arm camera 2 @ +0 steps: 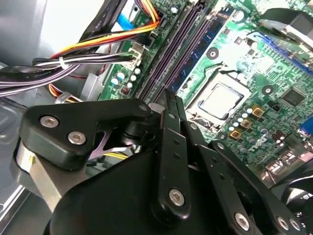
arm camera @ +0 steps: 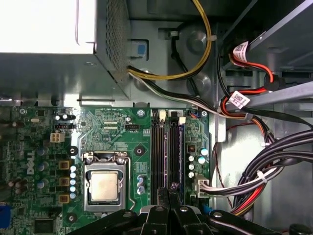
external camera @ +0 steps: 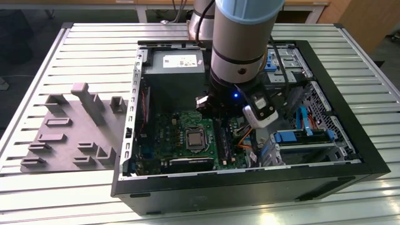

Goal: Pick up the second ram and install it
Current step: 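Insert the second ram into the second slot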

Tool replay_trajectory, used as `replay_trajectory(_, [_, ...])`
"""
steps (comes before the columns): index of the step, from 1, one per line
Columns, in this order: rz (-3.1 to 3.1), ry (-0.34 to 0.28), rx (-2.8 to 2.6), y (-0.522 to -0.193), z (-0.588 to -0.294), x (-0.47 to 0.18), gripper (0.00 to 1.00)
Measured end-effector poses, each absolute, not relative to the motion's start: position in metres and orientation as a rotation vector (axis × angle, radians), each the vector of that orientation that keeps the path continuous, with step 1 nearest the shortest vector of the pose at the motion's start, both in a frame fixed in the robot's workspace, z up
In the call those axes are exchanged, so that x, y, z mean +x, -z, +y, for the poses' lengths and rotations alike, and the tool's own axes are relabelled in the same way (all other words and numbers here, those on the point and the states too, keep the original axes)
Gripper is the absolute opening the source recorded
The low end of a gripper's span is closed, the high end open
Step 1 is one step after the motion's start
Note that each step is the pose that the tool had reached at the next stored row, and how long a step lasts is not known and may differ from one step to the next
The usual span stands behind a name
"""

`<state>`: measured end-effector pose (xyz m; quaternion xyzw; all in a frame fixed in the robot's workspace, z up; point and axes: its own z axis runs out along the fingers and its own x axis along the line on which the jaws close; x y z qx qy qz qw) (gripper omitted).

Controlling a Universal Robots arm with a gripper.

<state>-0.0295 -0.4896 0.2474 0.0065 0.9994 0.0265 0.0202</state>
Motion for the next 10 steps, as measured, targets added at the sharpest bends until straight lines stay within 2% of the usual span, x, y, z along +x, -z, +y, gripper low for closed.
replay_trajectory(10, [3.100, -0.085, 0.020, -0.2386, -0.4889, -0.0294, 0.11])
